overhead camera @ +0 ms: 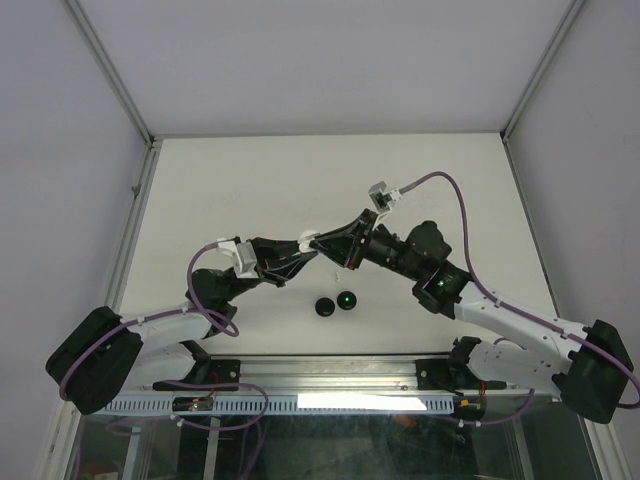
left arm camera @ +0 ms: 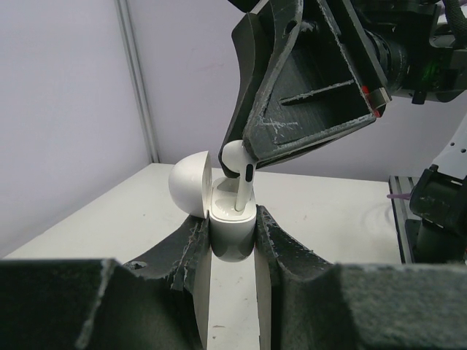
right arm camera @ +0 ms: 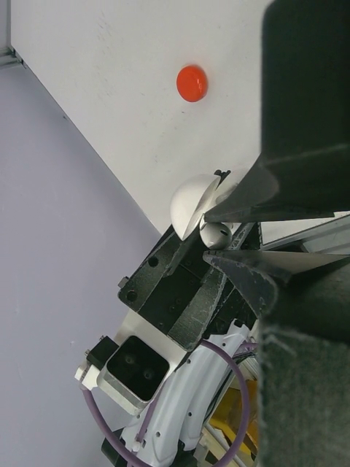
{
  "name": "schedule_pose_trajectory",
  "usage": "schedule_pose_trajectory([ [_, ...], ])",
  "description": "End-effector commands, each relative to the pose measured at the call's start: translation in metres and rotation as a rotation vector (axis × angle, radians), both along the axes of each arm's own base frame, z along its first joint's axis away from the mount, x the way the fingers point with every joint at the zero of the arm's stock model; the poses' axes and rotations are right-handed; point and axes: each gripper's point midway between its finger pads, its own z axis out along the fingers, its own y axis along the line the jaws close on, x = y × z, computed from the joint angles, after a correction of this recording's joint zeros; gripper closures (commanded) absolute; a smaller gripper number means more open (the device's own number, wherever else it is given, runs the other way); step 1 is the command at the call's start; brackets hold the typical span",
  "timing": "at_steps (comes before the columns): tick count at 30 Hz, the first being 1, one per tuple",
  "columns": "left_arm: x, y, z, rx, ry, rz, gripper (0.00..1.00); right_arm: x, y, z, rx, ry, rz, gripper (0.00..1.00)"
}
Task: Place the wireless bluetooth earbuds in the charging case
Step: Place the earbud in the charging case.
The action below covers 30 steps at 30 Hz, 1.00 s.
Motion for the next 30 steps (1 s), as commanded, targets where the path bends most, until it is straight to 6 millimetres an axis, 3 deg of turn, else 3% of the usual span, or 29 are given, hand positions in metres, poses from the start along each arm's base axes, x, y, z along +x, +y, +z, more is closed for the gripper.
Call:
schedule_pose_trajectory([
  [1,-0.008,0.010,0.030,-0.088,-0.091,0.021,0.92,0.007,-0.003,-0.001,-0.035,-0.004,-0.051,0.86],
  [8,-0.005,0.010,0.027,-0.085,-0.079,0.032,0.91,0.008,0.000,-0.009,-0.098,0.007,-0.080,0.83],
  [12,-0.001,0.012,0.026,-0.089,-0.064,0.056,0.91,0.007,0.001,-0.010,-0.109,0.011,-0.082,0.76],
  [13,0.000,0.012,0.024,-0.086,-0.058,0.060,0.91,0.006,0.001,-0.009,-0.110,0.012,-0.081,0.76],
  [15,0.002,0.012,0.022,-0.081,-0.054,0.066,0.91,0.006,-0.001,-0.006,-0.118,-0.007,-0.081,0.65],
  [20,0.004,0.009,0.012,-0.050,-0.033,0.064,0.91,0.000,-0.007,0.013,-0.149,-0.078,-0.064,0.57],
  [24,0.002,0.006,0.006,-0.030,-0.020,0.042,0.91,-0.007,-0.007,0.022,-0.201,-0.126,-0.014,0.53],
  [30,-0.005,0.000,0.002,-0.010,-0.013,-0.016,0.91,-0.012,0.000,0.016,-0.300,-0.142,0.083,0.52],
])
